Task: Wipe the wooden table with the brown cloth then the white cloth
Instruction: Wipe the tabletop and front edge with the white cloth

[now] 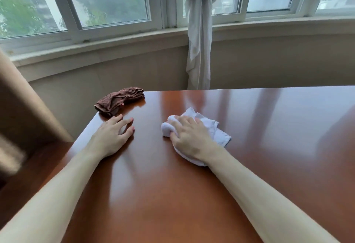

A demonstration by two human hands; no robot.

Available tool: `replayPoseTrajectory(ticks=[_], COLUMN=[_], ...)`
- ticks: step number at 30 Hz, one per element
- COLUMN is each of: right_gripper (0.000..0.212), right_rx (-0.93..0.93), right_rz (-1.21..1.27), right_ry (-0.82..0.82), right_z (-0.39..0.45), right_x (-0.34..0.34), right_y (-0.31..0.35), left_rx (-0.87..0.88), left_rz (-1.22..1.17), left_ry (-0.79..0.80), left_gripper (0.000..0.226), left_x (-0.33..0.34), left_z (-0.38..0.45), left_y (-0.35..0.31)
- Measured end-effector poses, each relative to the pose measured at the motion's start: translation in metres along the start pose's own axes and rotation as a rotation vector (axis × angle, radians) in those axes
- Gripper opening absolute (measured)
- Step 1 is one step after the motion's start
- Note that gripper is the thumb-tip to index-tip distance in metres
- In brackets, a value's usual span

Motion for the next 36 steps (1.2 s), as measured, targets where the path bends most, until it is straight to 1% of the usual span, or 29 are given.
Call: replayPoseTrajectory(ticks=[2,3,5,6,8,10,13,15,17,19,21,23,25,29,33,34,36], right_gripper=[0.075,0.072,0.065,0.063,0.063,0.065,0.055,0.057,0.06,0.055,0.053,0.056,0.056,0.05,0.046,0.047,0.055], right_rx=[-0.069,-0.101,-0.12,-0.097,0.014,0.145,0.269,0.311,0.314,0.327,0.401,0.457,0.458,0.385,0.315,0.295,0.257], right_rz=[0.02,0.026,0.044,0.054,0.059,0.063,0.071,0.058,0.049,0.03,0.022,0.024,0.027,0.061,0.072,0.071,0.061], right_ry=[-0.002,-0.012,-0.047,-0.063,-0.075,-0.068,-0.068,-0.042,-0.03,-0.043,-0.059,-0.07,-0.08,-0.115,-0.12,-0.11,-0.073], right_z=[-0.051,-0.074,-0.104,-0.109,-0.103,-0.079,-0.027,0.014,0.056,0.099,0.136,0.16,0.171,0.144,0.07,0.048,0.003], right_x=[-0.005,-0.008,-0.017,-0.022,-0.026,-0.023,-0.019,-0.017,-0.017,-0.019,-0.021,-0.019,-0.017,-0.014,-0.01,-0.009,-0.006], right_y=[0.025,0.034,0.042,0.039,0.023,-0.001,-0.045,-0.073,-0.093,-0.11,-0.126,-0.134,-0.134,-0.121,-0.08,-0.067,-0.04], left_rx=[-0.031,-0.024,0.02,0.048,0.081,0.069,0.036,0.049,0.04,0.031,0.033,0.022,0.015,0.011,0.009,0.009,0.004], left_rz=[0.016,0.024,0.027,-0.002,-0.028,-0.016,0.071,0.094,0.106,0.103,0.103,0.096,0.097,0.068,0.065,0.07,0.074], left_ry=[0.041,0.047,0.009,-0.009,-0.013,-0.003,-0.041,-0.073,-0.068,-0.084,-0.09,-0.09,-0.089,-0.074,-0.056,-0.052,-0.035], left_gripper=[0.07,0.075,0.07,0.071,0.086,0.093,0.085,0.079,0.076,0.073,0.069,0.069,0.068,0.061,0.061,0.061,0.062], left_x=[-0.002,-0.003,-0.008,-0.009,-0.001,0.014,0.029,0.032,0.033,0.034,0.035,0.036,0.036,0.034,0.033,0.033,0.033], left_z=[0.002,0.004,0.004,0.002,-0.005,-0.006,-0.009,-0.008,-0.006,-0.005,-0.004,-0.003,-0.002,-0.005,-0.005,-0.005,-0.007], left_y=[-0.008,-0.017,-0.046,-0.061,-0.087,-0.099,-0.1,-0.1,-0.099,-0.099,-0.099,-0.096,-0.095,-0.097,-0.097,-0.098,-0.098])
Point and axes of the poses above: each hand's wrist, its own z-axis towards the middle knuckle, its own x-axis out of the palm, y = z × x, the point moved 9 cm from there along z, towards the middle knuckle, and after that the axes turned 2 degrees about -x, right-handed, at the moved point
